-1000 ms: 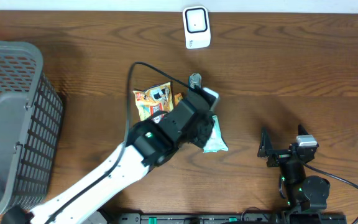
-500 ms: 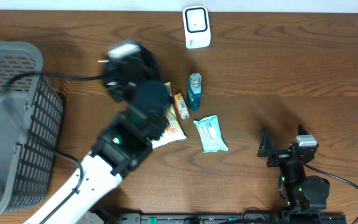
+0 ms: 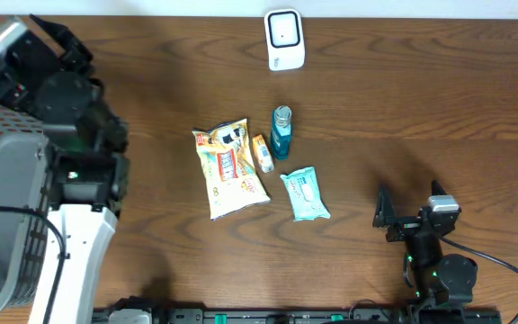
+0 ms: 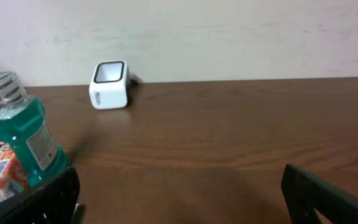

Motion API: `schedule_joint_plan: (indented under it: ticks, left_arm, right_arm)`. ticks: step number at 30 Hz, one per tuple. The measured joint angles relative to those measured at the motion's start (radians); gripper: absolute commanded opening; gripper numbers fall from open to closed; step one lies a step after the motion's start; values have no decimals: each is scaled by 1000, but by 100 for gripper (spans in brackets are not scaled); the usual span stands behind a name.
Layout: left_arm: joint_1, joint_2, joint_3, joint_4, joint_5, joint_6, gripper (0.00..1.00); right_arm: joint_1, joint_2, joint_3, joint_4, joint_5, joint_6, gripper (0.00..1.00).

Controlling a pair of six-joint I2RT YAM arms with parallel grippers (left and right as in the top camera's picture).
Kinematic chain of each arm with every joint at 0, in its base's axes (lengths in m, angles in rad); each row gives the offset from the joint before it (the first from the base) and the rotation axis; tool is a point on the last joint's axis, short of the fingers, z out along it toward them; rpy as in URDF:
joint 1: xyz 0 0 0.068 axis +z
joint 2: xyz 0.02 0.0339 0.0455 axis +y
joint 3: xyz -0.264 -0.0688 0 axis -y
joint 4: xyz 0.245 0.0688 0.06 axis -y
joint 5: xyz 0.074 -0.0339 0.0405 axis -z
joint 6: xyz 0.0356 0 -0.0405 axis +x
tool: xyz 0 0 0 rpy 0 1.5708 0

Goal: Scan the item barcode
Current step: 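Retract the left gripper toward the basket side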

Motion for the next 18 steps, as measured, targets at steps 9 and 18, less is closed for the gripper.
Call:
schedule_joint_plan:
  ticks: [9, 18]
  left_arm:
    - [49, -29, -2, -310, 356, 175, 84]
    - [49, -129, -2, -391, 785, 195, 84]
  right_arm:
    - [0, 0, 0, 1, -6, 0, 99]
    - [0, 0, 0, 11, -100, 405, 99]
